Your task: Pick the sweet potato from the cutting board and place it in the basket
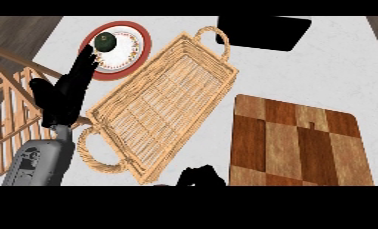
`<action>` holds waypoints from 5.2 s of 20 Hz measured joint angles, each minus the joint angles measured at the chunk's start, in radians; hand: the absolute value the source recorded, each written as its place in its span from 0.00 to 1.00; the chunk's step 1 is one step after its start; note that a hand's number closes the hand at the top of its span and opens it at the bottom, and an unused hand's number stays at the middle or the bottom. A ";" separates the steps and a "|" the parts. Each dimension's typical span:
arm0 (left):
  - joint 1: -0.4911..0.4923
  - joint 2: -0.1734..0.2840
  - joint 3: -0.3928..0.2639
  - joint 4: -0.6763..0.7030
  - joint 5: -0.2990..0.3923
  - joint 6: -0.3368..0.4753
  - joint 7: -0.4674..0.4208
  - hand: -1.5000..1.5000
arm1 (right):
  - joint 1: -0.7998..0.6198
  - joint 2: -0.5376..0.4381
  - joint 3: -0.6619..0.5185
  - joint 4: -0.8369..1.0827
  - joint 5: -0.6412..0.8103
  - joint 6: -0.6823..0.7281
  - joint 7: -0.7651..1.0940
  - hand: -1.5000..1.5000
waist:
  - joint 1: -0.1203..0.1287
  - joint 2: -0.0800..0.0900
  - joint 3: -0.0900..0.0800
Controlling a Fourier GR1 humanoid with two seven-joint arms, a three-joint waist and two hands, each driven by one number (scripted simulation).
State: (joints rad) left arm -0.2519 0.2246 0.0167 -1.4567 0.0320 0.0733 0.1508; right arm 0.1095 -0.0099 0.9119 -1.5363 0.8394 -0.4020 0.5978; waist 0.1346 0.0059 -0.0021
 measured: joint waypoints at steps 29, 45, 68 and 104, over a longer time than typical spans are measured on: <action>0.053 0.034 0.072 0.005 -0.004 0.039 0.008 0.50 | -0.177 -0.021 0.501 -0.122 0.143 -0.388 0.149 1.00 | -0.139 -0.014 0.000; 0.055 0.035 0.068 -0.003 -0.003 0.027 -0.002 0.50 | -0.335 -0.042 0.398 -0.123 0.329 -0.320 0.317 1.00 | -0.118 -0.004 -0.001; 0.011 0.019 0.046 0.007 -0.013 0.019 0.006 0.50 | -0.886 -0.038 0.037 0.111 -0.014 -0.193 0.442 1.00 | -0.072 0.000 -0.002; 0.028 -0.002 0.060 0.001 -0.038 0.018 -0.004 0.50 | -1.391 0.009 0.196 0.703 -0.339 0.137 0.338 1.00 | -0.085 0.001 0.001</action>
State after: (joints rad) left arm -0.2239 0.2226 0.0770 -1.4555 -0.0056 0.0911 0.1472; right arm -1.2811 -0.0010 1.1077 -0.8334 0.5000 -0.2648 0.9355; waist 0.0492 0.0069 -0.0008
